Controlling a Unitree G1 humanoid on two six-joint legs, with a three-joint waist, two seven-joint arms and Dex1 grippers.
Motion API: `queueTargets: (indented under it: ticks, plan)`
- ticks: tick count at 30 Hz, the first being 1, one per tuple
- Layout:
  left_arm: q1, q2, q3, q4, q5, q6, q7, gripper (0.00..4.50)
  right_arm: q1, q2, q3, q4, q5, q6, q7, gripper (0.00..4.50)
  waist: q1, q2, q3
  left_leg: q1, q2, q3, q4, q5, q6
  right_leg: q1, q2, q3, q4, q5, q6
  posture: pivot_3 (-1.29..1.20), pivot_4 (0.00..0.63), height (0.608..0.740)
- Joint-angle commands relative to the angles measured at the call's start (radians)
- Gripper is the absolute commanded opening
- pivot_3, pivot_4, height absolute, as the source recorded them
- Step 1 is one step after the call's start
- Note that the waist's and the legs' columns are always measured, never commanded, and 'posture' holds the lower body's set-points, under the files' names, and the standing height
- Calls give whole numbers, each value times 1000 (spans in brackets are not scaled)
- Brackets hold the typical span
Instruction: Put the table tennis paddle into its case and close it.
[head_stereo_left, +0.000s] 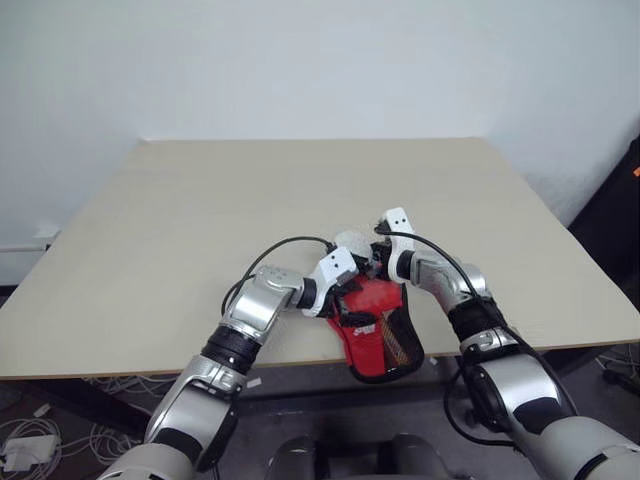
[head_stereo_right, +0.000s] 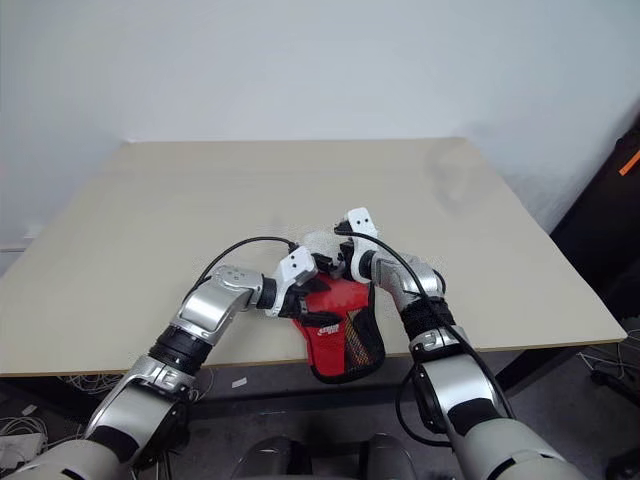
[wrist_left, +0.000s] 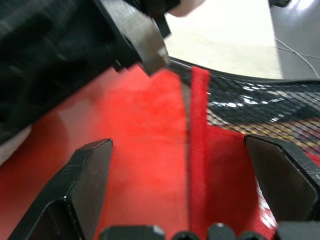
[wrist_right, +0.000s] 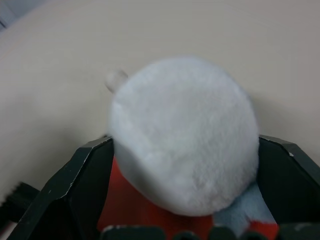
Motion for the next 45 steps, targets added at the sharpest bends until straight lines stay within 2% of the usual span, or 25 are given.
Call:
queueTargets:
  ticks: [1,4,10,13,18,23,28,36,39,45]
  plan:
    - [-2,1,-5,68,27,20,46,4498,-38,13,-14,10,-17,-61,-35,4327,0,0,0,0,0,0,0,0,0,0,0,0,0,0,0,0,0,740]
    - [-7,2,-15,79,32,16,55,4500,-36,22,-28,8,-21,-102,-65,3611,0,0,0,0,0,0,0,0,0,0,0,0,0,0,0,0,0,740]
    - [-15,1,-30,112,51,15,79,4500,-31,23,-34,-2,-20,-119,-76,1466,0,0,0,0,0,1,0,0,0,0,0,0,0,0,0,0,0,740]
    - [-14,4,-42,125,59,17,77,4500,-7,13,-19,-53,-16,-100,-39,693,0,0,0,0,0,1,0,0,0,0,0,0,0,0,0,0,0,740]
    - [-9,8,-56,152,65,48,69,4500,0,-31,-37,-29,-28,-104,-54,693,0,0,0,0,0,0,0,0,0,0,0,0,0,0,0,0,0,740]
    - [11,21,-74,164,75,46,62,4500,-25,-82,-105,46,-24,-114,-131,693,0,1,-1,1,0,0,0,0,0,0,0,0,0,0,0,0,0,740]
    - [26,24,-76,188,73,47,53,4500,-44,-123,-154,115,-24,-143,-186,693,2,8,-5,1,-1,0,0,0,0,0,-1,0,0,0,0,0,0,740]
    - [24,22,-61,217,73,46,73,4500,33,-258,-165,28,1,-77,-79,693,2,11,-10,6,-1,0,-1,-3,5,5,-1,1,-2,-1,0,0,0,740]
    - [22,18,-60,225,73,44,78,4500,102,-324,-142,-64,2,-39,7,693,3,12,-11,16,-2,-1,-4,-5,8,15,-2,0,-5,-6,4,0,0,740]
    - [15,8,-58,234,71,42,79,4500,268,-479,-138,-271,17,24,149,693,8,15,-13,17,-3,-2,-4,-7,10,16,-4,1,-5,-7,6,0,0,740]
